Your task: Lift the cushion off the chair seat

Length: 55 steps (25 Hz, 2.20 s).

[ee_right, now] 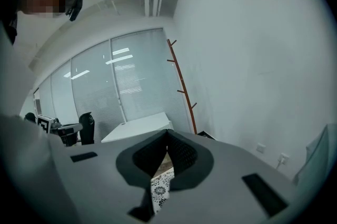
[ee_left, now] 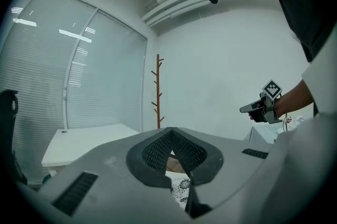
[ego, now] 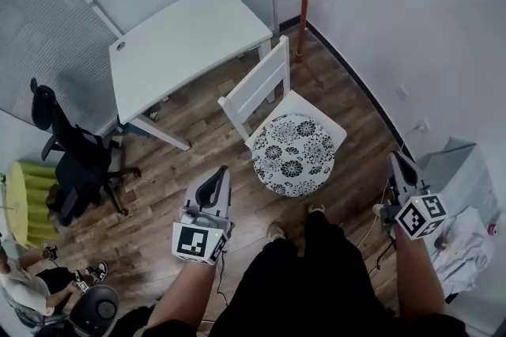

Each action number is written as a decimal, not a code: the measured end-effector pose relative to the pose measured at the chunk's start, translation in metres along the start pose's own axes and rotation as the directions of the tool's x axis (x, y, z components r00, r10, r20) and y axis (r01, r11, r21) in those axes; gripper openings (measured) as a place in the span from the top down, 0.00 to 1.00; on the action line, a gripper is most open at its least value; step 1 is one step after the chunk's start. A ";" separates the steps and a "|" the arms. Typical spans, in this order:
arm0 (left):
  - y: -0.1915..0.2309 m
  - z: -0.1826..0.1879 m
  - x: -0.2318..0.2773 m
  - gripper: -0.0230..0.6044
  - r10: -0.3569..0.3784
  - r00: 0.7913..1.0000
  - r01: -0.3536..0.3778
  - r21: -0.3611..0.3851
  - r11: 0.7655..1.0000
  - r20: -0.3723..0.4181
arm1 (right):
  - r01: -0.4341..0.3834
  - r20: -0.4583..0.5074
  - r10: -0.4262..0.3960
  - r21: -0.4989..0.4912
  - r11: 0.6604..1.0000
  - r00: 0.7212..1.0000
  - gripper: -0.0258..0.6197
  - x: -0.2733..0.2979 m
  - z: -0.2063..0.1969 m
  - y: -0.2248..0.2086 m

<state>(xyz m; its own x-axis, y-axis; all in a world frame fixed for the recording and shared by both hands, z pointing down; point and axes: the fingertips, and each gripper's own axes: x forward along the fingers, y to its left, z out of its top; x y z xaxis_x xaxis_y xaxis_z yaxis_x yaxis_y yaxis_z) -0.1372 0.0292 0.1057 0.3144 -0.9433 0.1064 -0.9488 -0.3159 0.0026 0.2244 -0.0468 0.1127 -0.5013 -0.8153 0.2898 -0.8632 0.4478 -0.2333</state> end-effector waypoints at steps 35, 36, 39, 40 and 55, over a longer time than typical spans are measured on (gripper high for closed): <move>0.044 -0.198 0.104 0.96 0.142 0.963 -0.176 -0.134 0.975 -0.231 | -0.226 -0.237 0.195 -0.112 0.968 0.952 0.95 0.236 -0.146 -0.076; 0.046 -0.214 0.105 0.96 0.139 0.959 -0.174 -0.127 0.977 -0.246 | -0.222 -0.240 0.191 -0.109 0.969 0.952 0.95 0.242 -0.156 -0.078; 0.048 -0.260 0.110 0.96 0.140 0.949 -0.182 -0.130 0.975 -0.282 | -0.208 -0.264 0.174 -0.109 0.972 0.949 0.95 0.256 -0.191 -0.085; 0.047 -0.273 0.111 0.96 0.139 0.947 -0.185 -0.139 0.973 -0.290 | -0.204 -0.272 0.167 -0.113 0.973 0.948 0.95 0.261 -0.202 -0.087; 0.028 -0.429 0.142 0.96 -0.008 0.914 -0.084 -0.209 0.974 -0.405 | -0.196 -0.394 0.122 -0.155 0.968 0.911 0.95 0.309 -0.344 -0.136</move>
<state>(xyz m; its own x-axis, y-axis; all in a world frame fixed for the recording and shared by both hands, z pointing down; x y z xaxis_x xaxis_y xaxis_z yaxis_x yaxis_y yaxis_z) -0.1326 -0.0698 0.5474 0.2827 -0.8184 0.5002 -0.9573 -0.2075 0.2014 0.1662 -0.2332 0.5527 -0.5855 -0.5440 0.6011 -0.7468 0.6504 -0.1389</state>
